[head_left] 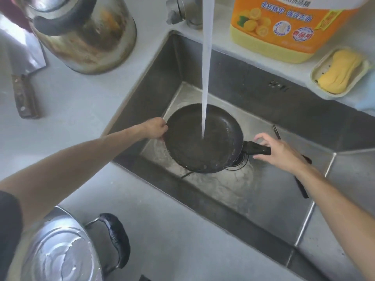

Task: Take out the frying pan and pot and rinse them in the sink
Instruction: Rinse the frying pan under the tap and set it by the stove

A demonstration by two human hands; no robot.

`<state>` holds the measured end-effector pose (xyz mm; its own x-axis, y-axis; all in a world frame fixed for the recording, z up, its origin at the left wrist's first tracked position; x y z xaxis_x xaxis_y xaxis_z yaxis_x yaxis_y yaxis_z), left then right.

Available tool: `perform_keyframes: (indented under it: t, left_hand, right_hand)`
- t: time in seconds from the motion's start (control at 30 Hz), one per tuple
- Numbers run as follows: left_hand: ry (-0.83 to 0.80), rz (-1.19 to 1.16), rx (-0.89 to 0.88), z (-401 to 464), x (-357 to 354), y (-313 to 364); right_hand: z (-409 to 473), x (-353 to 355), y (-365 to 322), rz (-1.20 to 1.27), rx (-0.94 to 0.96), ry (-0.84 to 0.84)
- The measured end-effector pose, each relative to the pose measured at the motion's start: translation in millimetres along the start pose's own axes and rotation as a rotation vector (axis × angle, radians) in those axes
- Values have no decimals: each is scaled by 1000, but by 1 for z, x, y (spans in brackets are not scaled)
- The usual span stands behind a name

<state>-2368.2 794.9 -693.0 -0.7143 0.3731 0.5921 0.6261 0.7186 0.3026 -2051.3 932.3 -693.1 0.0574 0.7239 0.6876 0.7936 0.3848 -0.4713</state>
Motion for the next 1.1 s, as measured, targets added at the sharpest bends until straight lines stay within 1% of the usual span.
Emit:
perform_keyframes:
  t: [0.07, 0.17, 0.23, 0.3, 0.37, 0.4, 0.43, 0.47, 0.53, 0.57, 0.6, 0.63, 0.67, 0.7, 0.8, 0.83, 0.97, 1.0, 1.03, 1.1]
  left_hand:
    - [3, 65, 5, 5, -3, -6]
    - [-15, 149, 13, 8, -9, -11]
    - [-53, 168, 27, 10, -17, -14]
    - [-95, 189, 33, 9, -20, -12]
    - [-128, 145, 14, 3, -14, -2]
    - [-104, 84, -7, -3, -4, 6]
    - [-13, -4, -53, -8, 16, 17]
    - [155, -111, -128, -19, 44, 32]
    - [562, -384, -325, -60, 108, 57]
    - [708, -536, -411, -80, 134, 64]
    - [782, -686, -467, -91, 154, 67]
    - [804, -811, -502, -95, 169, 71]
    - [807, -872, -528, -94, 182, 74]
    - [808, -854, -545, -90, 191, 79]
    - [802, -654, -526, -66, 197, 91]
    - [822, -643, -513, -60, 196, 91]
    - [951, -811, -525, -59, 190, 91]
    - [972, -822, -538, -60, 188, 94]
    - [1000, -775, -550, -64, 188, 100]
    - [1042, -577, -592, -70, 191, 120]
  right_hand:
    - [-2, -6, 1, 5, -10, 68]
    - [-3, -19, 6, 63, -45, 110]
    - [-4, -24, 11, 96, -57, 139]
    - [-5, -23, 10, 78, -46, 164]
    - [-4, -22, 8, 58, -28, 170]
    - [-4, -22, 8, 47, -21, 172]
    - [-4, -21, 8, 34, -17, 177]
    - [-4, -19, 7, 23, -13, 182]
    - [-6, -18, 6, 22, -10, 189]
    - [-7, -17, 4, 28, -6, 190]
    - [-7, -17, 4, 33, -5, 187]
    - [-8, -17, 2, 37, -8, 181]
    - [-9, -16, 2, 40, -12, 174]
    - [-9, -16, 2, 42, -16, 167]
    - [-8, -17, 3, 64, -22, 154]
    - [-8, -18, 3, 67, -20, 157]
    - [-7, -19, 6, 86, -30, 161]
    - [-6, -19, 7, 90, -33, 165]
    - [-6, -19, 7, 88, -33, 173]
    - [-6, -21, 5, 75, -28, 183]
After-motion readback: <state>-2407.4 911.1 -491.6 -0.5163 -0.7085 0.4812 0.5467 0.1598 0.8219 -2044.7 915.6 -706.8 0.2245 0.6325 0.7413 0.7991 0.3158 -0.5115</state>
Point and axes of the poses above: each hand's wrist, its own z-axis towards the middle knuckle, its own x-axis out of the back of the hand, y = z × x, the point moved 10 cm from there along z, towards the middle knuckle
